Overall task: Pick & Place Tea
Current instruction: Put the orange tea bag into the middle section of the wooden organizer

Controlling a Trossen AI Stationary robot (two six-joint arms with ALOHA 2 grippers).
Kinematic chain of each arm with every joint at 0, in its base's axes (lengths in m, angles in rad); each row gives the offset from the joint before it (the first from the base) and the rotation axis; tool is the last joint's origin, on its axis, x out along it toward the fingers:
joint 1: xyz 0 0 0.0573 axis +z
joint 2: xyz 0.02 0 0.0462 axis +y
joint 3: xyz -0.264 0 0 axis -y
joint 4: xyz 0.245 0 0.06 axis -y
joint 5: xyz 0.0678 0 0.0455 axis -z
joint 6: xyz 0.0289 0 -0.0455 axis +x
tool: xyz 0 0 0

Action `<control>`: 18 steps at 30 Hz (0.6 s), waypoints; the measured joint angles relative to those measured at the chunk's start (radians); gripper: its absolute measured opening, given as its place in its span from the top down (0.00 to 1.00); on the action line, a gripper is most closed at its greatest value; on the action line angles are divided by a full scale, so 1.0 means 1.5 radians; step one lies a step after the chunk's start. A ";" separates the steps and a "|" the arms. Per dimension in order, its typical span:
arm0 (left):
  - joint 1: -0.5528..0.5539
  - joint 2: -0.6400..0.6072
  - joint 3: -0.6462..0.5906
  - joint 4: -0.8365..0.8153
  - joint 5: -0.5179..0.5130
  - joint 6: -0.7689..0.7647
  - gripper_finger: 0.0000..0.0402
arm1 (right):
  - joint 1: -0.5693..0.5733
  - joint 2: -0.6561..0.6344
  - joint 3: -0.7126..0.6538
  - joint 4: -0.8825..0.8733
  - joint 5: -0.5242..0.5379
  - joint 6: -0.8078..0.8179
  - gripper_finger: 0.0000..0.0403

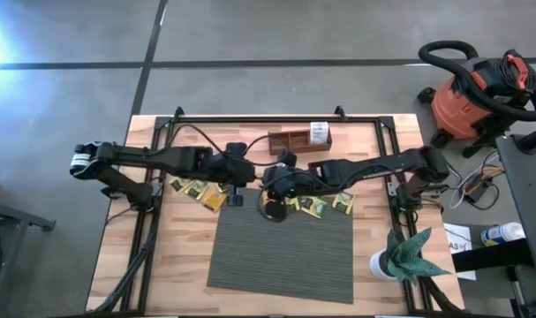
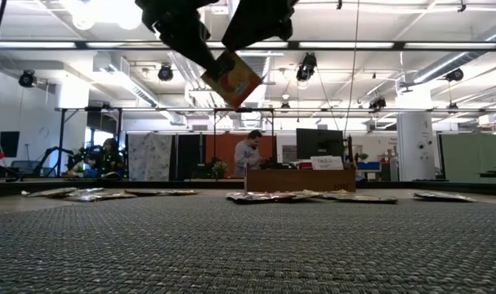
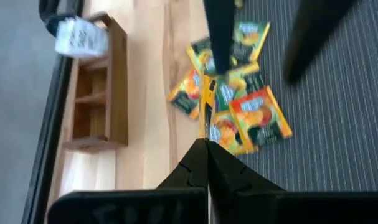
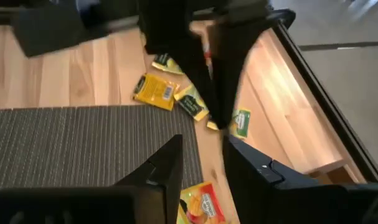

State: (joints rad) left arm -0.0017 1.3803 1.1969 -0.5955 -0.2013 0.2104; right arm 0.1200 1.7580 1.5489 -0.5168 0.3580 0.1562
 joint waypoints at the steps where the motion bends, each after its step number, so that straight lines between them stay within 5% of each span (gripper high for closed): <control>1: 0.000 0.000 0.004 -0.002 0.000 0.000 1.00 | 0.000 0.004 0.002 0.003 0.000 0.000 0.72; 18: 0.000 -0.008 0.007 -0.024 0.004 0.000 1.00 | -0.001 0.007 0.001 -0.001 0.007 -0.007 0.73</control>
State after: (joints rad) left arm -0.0021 1.3689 1.2068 -0.6309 -0.1947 0.2104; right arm 0.1192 1.7687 1.5497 -0.5188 0.3691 0.1455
